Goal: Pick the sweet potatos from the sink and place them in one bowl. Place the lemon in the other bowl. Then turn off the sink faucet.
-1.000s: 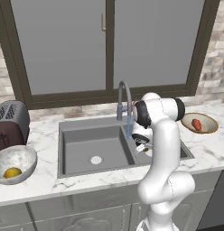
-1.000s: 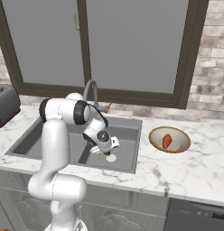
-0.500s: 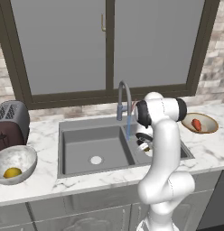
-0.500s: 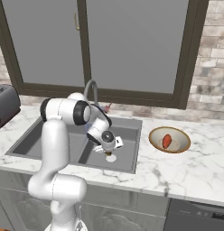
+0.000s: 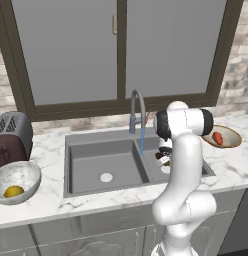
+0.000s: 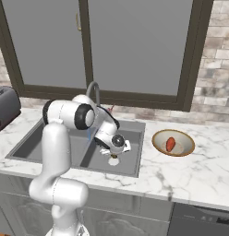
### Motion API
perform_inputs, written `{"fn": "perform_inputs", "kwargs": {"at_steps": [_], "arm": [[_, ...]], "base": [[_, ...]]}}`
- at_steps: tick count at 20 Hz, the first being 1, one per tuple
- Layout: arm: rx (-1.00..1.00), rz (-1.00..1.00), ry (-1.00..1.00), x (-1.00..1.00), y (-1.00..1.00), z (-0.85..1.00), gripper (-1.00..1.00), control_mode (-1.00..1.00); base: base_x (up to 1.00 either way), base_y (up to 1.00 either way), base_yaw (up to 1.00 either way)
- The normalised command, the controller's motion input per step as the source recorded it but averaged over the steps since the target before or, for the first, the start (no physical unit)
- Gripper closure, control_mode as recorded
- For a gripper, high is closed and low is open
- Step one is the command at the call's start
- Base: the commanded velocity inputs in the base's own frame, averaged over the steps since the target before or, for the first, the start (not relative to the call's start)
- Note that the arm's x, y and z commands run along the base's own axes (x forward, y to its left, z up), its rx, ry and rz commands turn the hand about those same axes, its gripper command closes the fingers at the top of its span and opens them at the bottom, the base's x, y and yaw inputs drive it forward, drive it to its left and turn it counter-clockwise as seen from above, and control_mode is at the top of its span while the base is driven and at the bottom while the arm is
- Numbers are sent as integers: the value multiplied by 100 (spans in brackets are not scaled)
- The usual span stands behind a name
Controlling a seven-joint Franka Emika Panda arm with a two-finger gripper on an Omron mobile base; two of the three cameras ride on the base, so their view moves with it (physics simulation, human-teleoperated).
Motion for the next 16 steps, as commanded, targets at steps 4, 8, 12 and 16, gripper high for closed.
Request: {"fn": "perform_inputs", "kwargs": {"at_steps": [4,8,12,16], "arm": [[1,0,-8,-17,3,98,100,-100],[0,0,-1,-29,5,100,100,-100],[0,0,8,-44,0,100,100,-100],[4,0,10,-35,0,100,100,-100]], "base": [[0,0,0],[0,0,0],[0,0,0],[0,0,0]]}}
